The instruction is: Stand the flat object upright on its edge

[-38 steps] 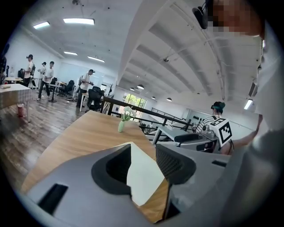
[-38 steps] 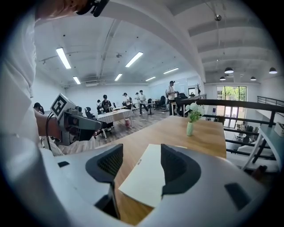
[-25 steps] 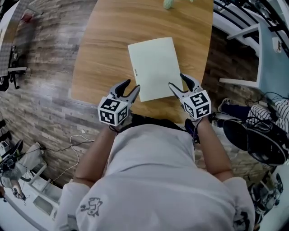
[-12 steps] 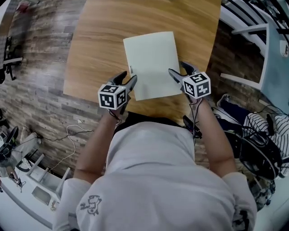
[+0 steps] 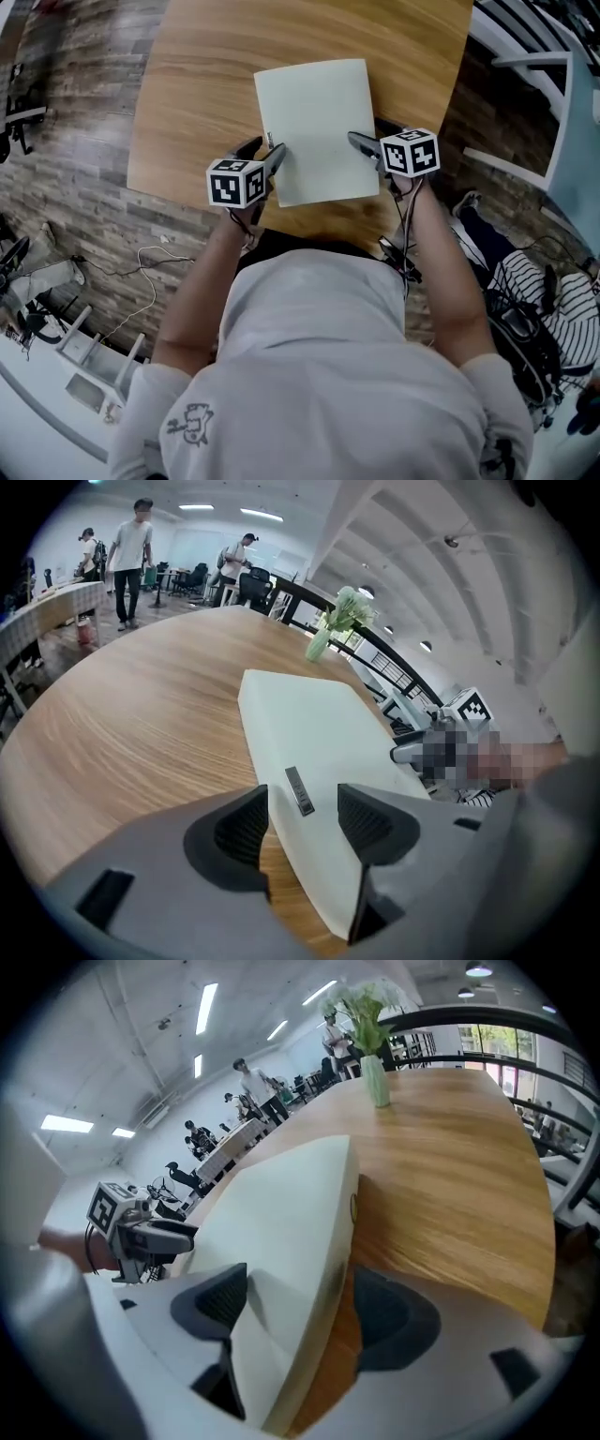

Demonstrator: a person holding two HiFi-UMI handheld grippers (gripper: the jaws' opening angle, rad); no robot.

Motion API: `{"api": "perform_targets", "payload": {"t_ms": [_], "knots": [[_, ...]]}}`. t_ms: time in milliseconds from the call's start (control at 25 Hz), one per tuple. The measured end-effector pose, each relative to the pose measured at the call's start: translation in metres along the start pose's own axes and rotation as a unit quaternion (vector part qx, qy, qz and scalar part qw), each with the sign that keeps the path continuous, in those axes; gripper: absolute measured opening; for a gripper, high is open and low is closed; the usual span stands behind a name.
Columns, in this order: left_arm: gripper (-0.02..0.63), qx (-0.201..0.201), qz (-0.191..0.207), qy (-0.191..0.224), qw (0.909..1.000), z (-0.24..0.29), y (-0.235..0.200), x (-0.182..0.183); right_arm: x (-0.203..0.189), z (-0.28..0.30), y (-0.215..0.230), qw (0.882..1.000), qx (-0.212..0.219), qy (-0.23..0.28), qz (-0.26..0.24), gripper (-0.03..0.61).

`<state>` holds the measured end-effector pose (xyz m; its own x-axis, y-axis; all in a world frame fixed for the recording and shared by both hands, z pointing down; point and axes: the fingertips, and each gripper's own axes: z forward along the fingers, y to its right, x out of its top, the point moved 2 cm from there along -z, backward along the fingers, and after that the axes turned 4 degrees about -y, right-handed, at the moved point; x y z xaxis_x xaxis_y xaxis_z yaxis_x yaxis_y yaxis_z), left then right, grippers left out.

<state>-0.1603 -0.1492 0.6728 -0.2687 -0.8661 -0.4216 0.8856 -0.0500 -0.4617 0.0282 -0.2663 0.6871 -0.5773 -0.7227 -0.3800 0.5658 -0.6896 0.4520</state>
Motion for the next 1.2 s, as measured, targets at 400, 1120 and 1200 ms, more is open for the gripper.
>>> {"api": "perform_targets", "payload": {"t_ms": [400,1120,1200], "knots": [[0.224,0.003,-0.021,-0.005,0.9998,0.020,0.006,0.009,0.003,0.005,0.013,0.999,0.044,-0.002,0.024,0.342],[0.200,-0.022,0.022,-0.017,0.9993,-0.008,0.012,0.029,0.000,-0.023,-0.019,0.998,-0.027,0.033,0.043,0.310],[0.194,-0.025,0.041,-0.016,0.9987,-0.018,0.016,0.036,0.000,-0.033,-0.028,0.997,-0.036,0.043,0.043,0.308]]}}
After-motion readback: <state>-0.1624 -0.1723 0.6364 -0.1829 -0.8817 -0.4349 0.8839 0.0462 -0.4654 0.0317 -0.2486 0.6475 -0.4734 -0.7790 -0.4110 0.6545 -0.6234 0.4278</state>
